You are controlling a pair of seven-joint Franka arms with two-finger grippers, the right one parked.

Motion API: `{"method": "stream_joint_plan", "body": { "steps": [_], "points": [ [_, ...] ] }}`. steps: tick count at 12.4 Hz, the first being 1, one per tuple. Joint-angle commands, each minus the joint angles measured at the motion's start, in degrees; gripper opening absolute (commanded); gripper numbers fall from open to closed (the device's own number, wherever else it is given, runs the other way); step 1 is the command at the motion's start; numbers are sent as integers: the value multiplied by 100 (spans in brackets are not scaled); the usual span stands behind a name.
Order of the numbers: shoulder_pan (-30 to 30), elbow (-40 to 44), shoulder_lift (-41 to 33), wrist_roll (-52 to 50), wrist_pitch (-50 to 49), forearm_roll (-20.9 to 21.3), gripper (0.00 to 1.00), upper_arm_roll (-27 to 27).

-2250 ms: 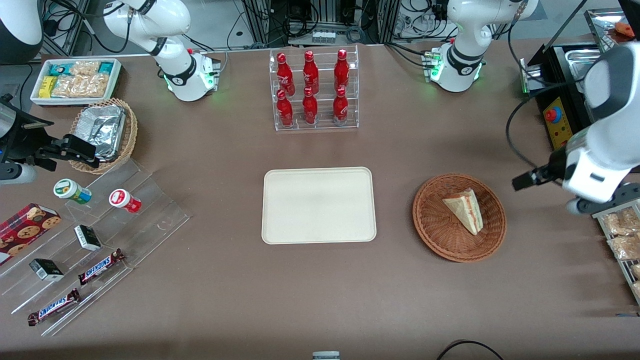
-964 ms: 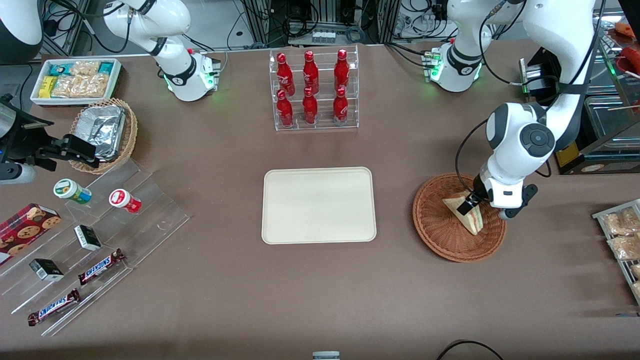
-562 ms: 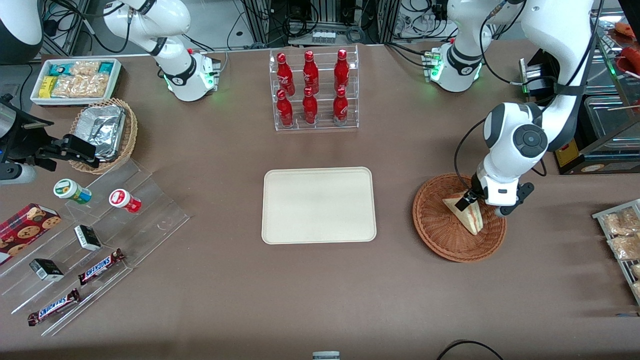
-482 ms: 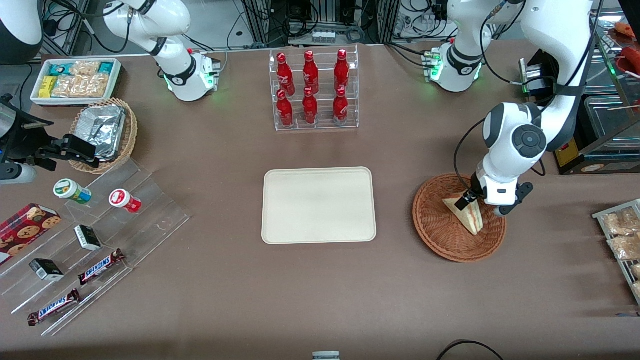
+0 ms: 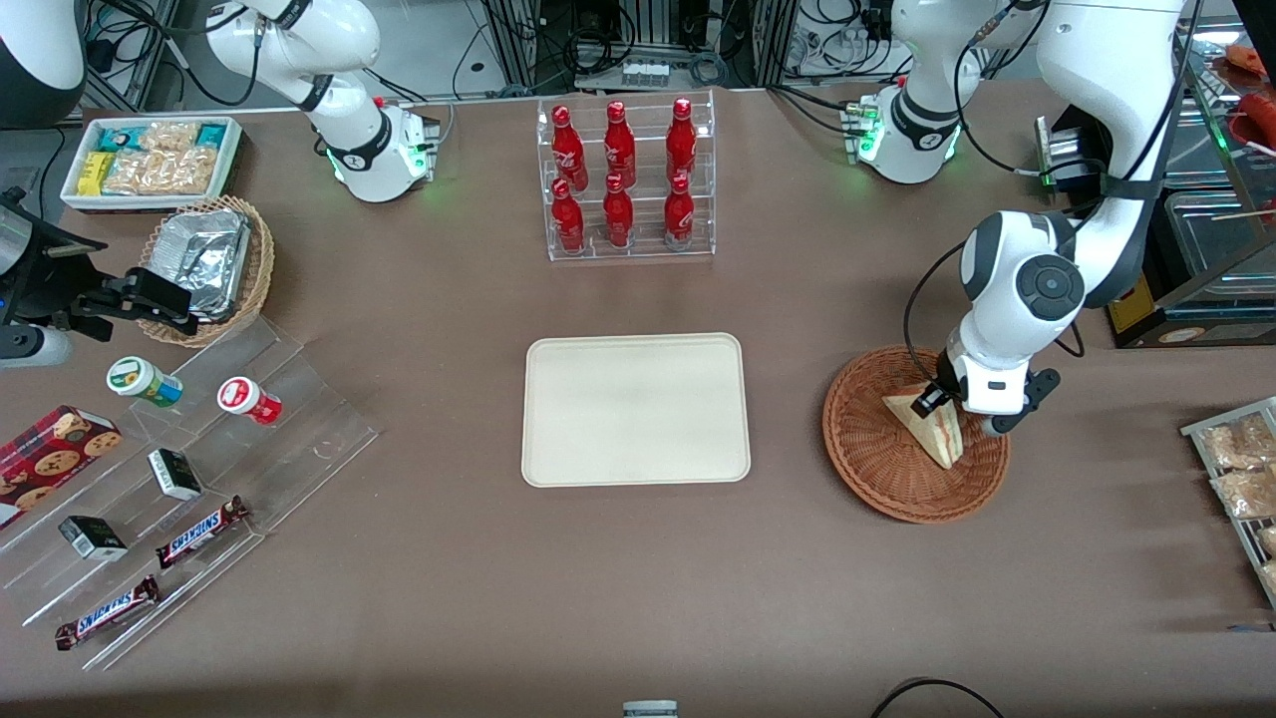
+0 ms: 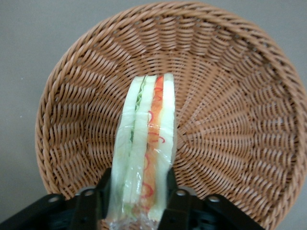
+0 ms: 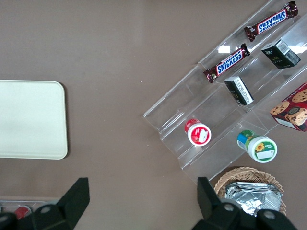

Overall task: Place sandwich from basket to tray
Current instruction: 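Lower the left gripper and close it on the wrapped sandwich, then lift the sandwich with the left gripper and carry it over the cream tray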

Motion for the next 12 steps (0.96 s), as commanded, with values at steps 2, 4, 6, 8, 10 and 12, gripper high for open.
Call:
{"method": "stream_joint_plan", "body": {
  "steps": [2,4,6,8,10,12],
  "points": [
    [-50,791,112,-56,-816,191,0,20],
    [-58,1370,60,109,-1826,323,0,-102],
    [-58,1950,7,242,-2688,323,0,-305],
    [-50,2618,33,234,-3427,306,0,-673],
    [-50,3278,112,155,-3781,245,0,-1050],
    [-50,3491,173,120,-3817,235,0,-1393]
  ]
}}
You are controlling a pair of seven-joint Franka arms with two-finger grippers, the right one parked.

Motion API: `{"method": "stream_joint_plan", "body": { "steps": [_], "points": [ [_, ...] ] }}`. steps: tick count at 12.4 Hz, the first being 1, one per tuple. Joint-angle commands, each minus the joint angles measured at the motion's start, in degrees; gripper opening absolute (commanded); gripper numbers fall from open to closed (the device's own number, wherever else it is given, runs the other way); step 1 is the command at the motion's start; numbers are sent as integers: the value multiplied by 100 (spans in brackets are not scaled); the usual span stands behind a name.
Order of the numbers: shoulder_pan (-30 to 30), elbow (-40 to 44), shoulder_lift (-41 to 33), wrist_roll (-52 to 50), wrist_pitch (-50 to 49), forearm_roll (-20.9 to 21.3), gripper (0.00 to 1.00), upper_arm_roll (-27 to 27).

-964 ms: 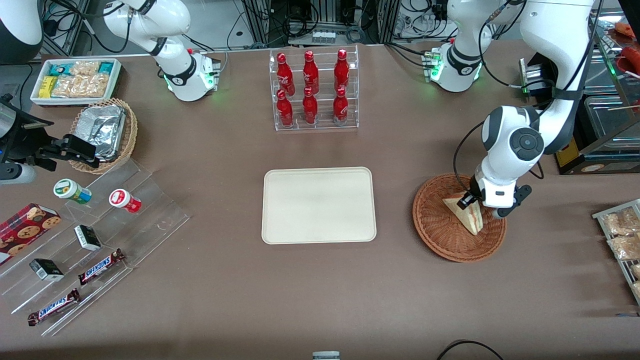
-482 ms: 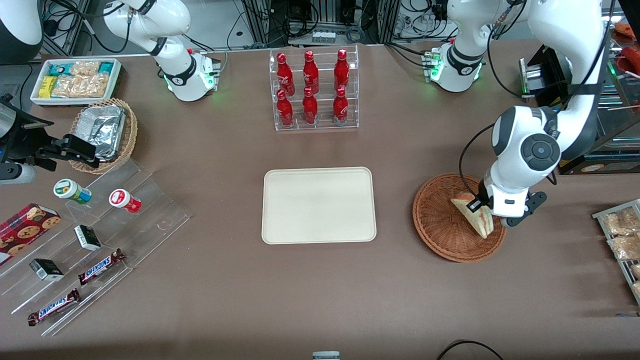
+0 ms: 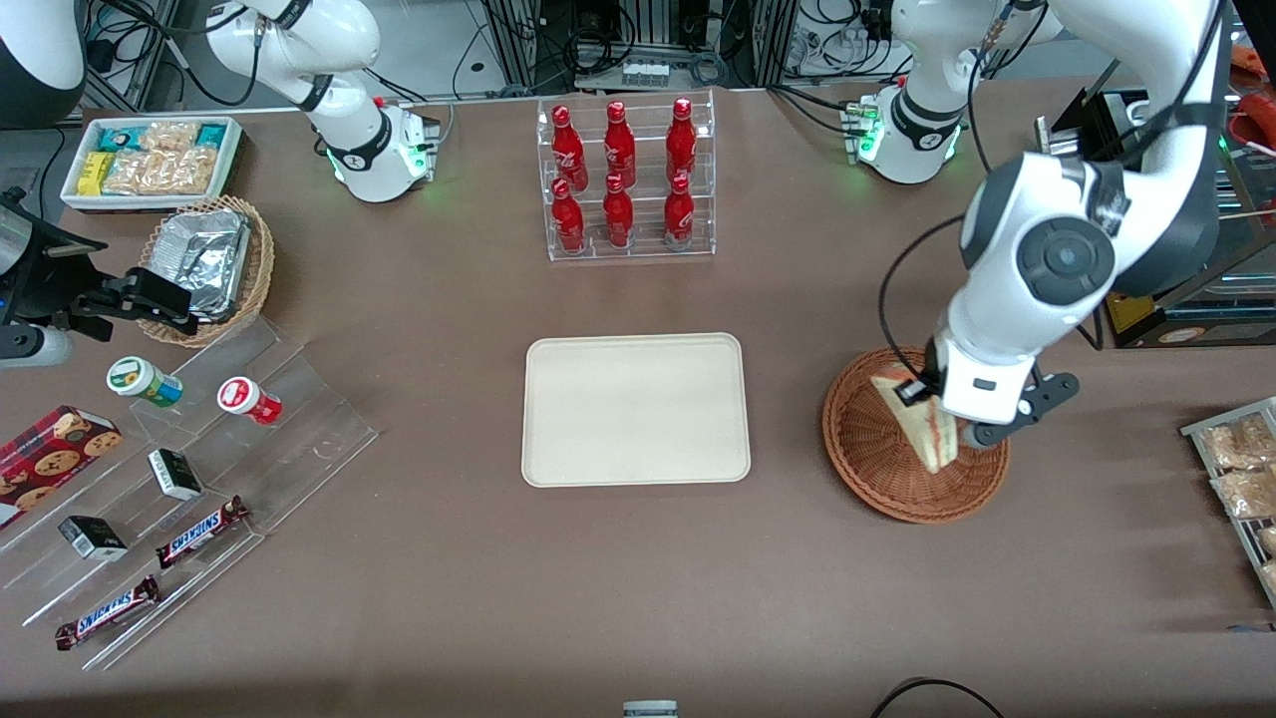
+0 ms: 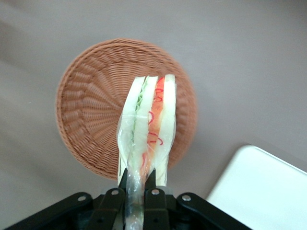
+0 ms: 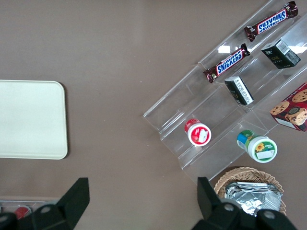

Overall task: Place sandwich from basket to tray
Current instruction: 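Lift the sandwich with the left gripper and carry it over the cream tray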

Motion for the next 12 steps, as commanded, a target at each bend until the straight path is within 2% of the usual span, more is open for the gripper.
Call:
{"method": "stream_joint_plan", "body": {
  "steps": [1,4,5,9,12],
  "points": [
    [-19,429,301,-123,-156,3,0,-424],
    [-27,885,1012,-334,-103,99,0,-1083],
    [-297,1052,1249,-360,-103,300,0,-1181],
    [-1230,1466,1927,-694,-85,793,0,-1164],
    [-1574,1440,2191,-809,230,882,0,-1164]
  ]
}}
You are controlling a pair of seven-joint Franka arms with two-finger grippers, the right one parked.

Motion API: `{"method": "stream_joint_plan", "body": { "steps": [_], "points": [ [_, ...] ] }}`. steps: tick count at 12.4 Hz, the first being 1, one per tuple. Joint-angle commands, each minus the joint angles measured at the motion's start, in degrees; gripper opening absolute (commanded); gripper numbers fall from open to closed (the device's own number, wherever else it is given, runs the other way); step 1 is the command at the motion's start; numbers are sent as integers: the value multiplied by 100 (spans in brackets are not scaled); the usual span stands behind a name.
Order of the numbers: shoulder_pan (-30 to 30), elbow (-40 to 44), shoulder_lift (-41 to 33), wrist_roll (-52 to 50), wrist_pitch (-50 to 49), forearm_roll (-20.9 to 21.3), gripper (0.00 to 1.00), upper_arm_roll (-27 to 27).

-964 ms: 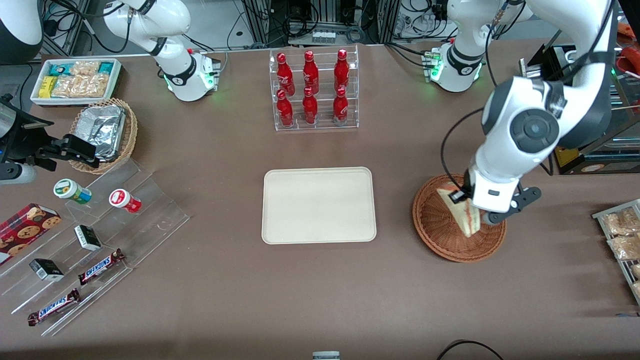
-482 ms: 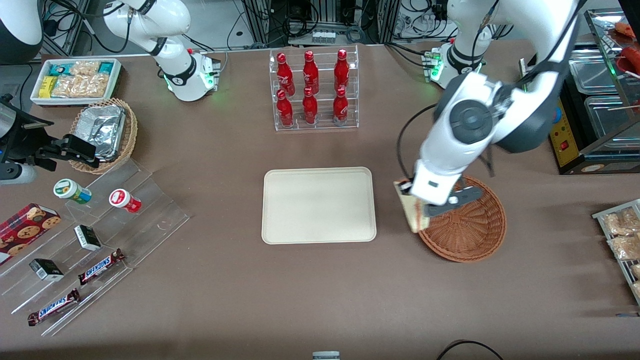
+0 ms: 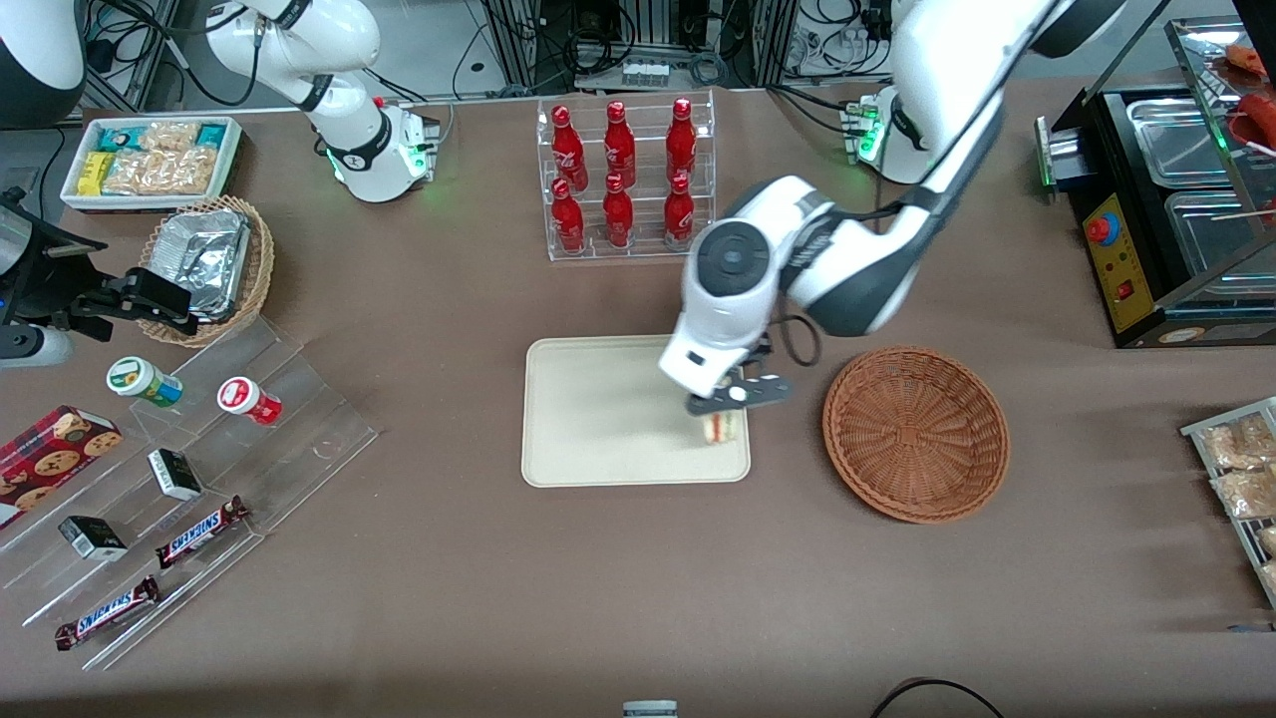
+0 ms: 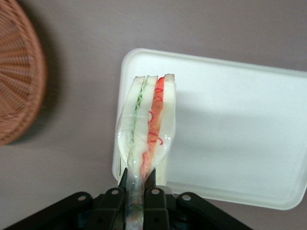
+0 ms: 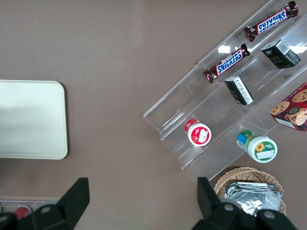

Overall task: Place sandwich from basket to tray
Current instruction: 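Lift the sandwich with the left gripper and carry it over the cream tray, then lower the sandwich onto the tray and open the left gripper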

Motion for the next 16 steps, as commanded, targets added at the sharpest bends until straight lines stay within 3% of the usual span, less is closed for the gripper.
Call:
{"method": "stream_joint_plan", "body": {
  "steps": [1,8,16],
  "points": [
    [-228,201,315,-91,264,158,0,23],
    [-536,-422,676,-450,1372,764,0,40],
    [-545,-405,887,-908,1461,1019,0,40]
  ]
}}
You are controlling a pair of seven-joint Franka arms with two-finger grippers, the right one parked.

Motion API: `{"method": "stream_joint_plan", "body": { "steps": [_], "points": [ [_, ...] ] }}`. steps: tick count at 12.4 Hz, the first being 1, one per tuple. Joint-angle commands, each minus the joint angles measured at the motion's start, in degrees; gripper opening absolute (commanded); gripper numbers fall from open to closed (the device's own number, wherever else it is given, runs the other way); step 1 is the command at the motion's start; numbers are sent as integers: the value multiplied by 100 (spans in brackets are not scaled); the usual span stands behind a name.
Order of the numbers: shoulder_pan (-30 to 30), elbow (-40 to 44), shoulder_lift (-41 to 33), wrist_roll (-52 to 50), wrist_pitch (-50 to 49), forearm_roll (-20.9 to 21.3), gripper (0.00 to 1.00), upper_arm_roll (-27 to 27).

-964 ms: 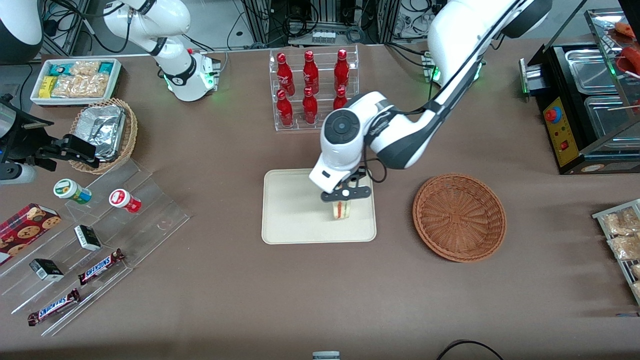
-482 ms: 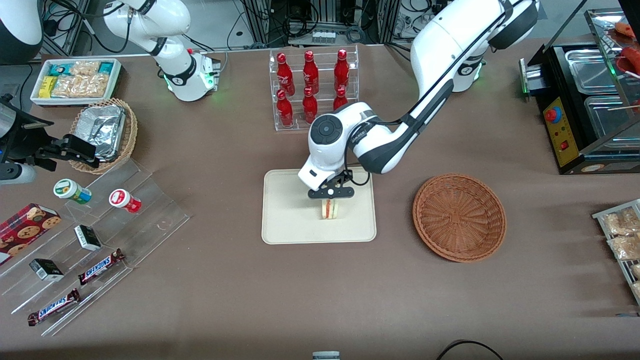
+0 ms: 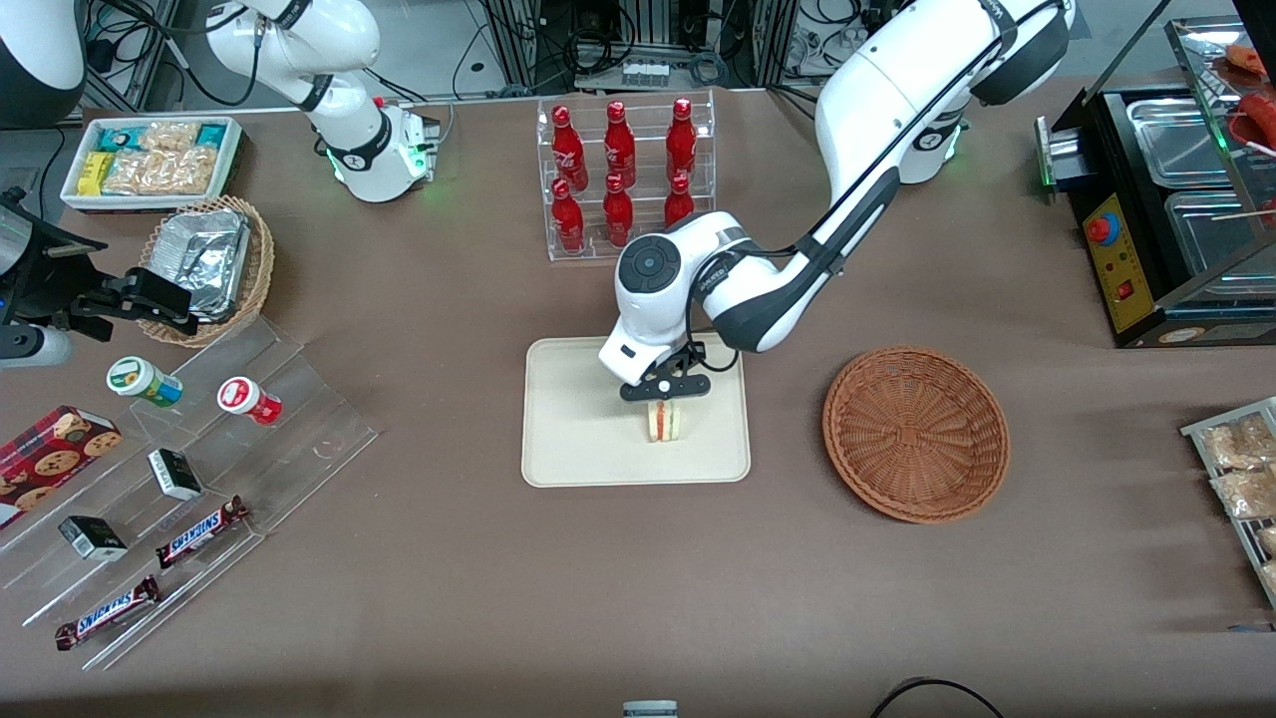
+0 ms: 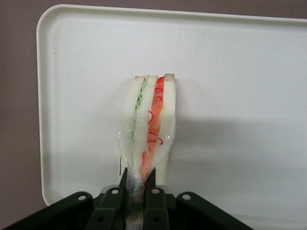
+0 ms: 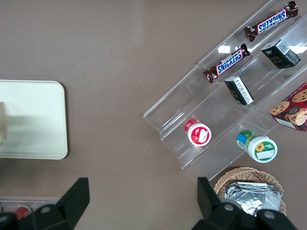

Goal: Place sandwich from basket to tray

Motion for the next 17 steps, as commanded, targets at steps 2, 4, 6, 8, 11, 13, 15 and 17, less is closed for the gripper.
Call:
{"method": "stream_joint_plan", "body": {
  "steps": [2,4,6,8,11,13,15,17],
  "points": [
    [-26,-3,37,-177,159,139,0,12],
    [-26,15,72,-177,168,139,39,12],
    [-8,32,81,-133,159,130,99,12],
    [44,59,20,-107,124,113,99,3],
    [229,172,-532,-167,-558,34,99,-6],
    [525,182,-1042,-89,-1217,-1,99,-14],
    [852,173,-1516,25,-1527,-281,99,-32],
    [1142,173,-1825,218,-1808,-423,99,-32]
  ]
}}
